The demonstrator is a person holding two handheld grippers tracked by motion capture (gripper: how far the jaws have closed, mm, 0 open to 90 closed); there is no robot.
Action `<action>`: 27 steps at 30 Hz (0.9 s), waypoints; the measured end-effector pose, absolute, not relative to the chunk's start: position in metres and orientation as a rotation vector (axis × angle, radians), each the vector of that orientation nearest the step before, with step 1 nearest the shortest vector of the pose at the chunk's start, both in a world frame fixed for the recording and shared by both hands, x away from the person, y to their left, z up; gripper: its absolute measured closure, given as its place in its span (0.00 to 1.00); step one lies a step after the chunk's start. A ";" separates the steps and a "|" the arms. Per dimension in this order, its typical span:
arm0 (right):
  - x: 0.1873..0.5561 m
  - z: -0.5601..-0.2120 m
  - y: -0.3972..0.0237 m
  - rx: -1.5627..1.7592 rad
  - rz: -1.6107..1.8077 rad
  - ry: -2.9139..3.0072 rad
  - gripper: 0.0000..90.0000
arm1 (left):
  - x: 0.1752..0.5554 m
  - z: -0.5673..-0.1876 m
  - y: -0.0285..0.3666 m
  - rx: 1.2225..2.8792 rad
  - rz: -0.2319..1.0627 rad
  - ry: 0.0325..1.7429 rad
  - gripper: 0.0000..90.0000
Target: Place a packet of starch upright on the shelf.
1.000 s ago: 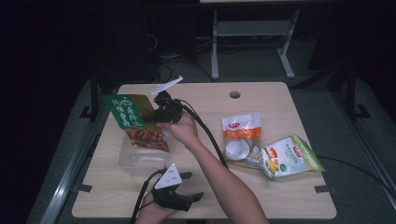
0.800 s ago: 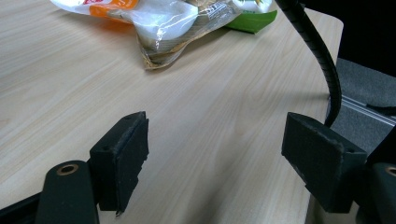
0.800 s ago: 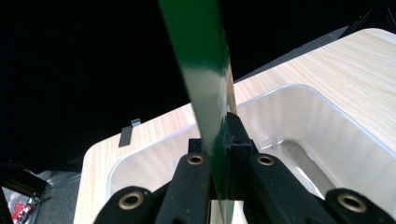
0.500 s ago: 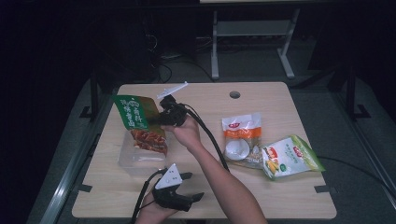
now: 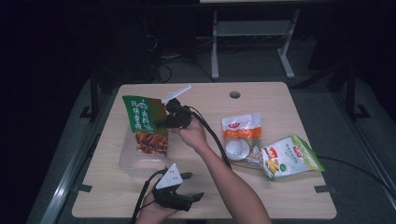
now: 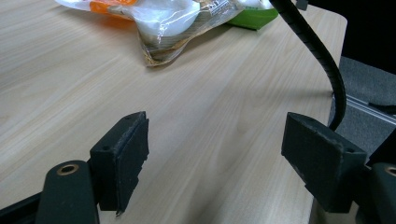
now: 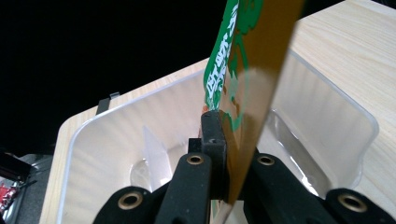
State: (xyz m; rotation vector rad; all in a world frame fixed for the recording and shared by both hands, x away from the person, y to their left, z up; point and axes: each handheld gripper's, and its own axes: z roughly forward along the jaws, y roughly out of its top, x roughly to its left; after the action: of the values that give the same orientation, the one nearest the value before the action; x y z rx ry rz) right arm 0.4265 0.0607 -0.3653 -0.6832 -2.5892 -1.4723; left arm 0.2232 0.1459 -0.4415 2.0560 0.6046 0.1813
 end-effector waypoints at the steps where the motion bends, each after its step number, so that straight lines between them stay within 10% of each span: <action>1: 0.427 -0.366 0.061 -0.679 -1.473 -2.595 0.99 | 0.223 -0.441 0.146 2.055 0.181 0.607 0.25; 9: 0.433 -0.368 0.058 -0.716 -1.466 -2.571 0.96 | 0.224 -0.441 0.147 2.056 0.183 0.607 0.25; 21: 0.430 -0.359 0.045 -0.774 -1.458 -2.593 0.54 | 0.224 -0.442 0.147 2.050 0.179 0.613 0.25; 27: 0.420 -0.348 0.027 -0.749 -1.483 -2.598 0.49 | 0.224 -0.441 0.146 2.054 0.178 0.615 0.25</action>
State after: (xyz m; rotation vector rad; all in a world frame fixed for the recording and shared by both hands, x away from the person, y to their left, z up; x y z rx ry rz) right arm 0.4200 0.0274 -0.3482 -0.7492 -2.5983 -1.4827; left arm 0.2236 0.1459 -0.4412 2.0537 0.6146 0.1776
